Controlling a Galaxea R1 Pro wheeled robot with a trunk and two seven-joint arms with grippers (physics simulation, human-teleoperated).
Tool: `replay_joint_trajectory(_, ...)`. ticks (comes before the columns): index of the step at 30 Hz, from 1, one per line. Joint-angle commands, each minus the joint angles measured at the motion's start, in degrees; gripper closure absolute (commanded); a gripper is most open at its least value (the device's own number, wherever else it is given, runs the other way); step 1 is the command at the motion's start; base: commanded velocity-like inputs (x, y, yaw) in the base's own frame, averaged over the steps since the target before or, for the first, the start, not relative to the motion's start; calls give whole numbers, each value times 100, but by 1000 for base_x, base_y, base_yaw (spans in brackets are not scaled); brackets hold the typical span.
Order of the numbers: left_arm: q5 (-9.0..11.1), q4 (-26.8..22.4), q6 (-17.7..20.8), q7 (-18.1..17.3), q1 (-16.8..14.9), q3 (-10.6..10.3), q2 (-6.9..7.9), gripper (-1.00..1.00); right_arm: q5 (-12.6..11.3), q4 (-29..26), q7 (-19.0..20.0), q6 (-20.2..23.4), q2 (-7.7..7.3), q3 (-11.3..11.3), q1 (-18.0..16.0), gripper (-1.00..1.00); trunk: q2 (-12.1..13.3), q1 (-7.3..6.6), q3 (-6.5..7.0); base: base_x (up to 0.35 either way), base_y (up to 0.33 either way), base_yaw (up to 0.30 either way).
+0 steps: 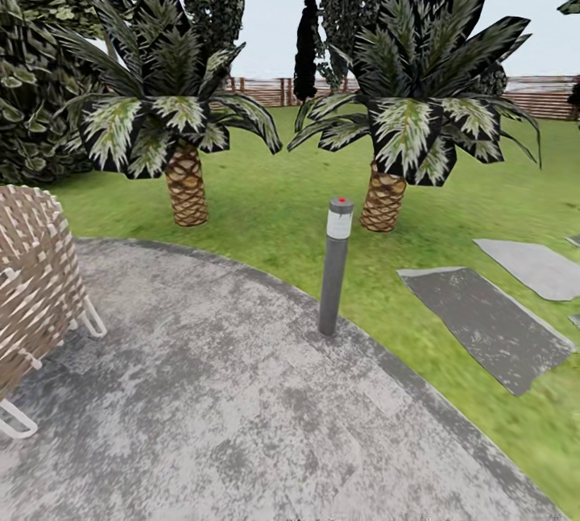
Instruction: In the garden, pick up the pesticide atomizer on the floor and spray pesticide onto both trees until each tree trunk is fully covered.
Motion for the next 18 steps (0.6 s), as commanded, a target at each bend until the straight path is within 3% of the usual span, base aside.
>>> replay_joint_trajectory(1,-3,0,0,0,0,0,0,-100,0,0,0,0,0,1,-2,-100,-42,23,-24,0,0,-256)
replay_joint_trajectory(18,-16,0,1,-14,30,-12,11,-100,0,1,0,0,7,7,0,-100,-122,67,-150,0,0,-256)
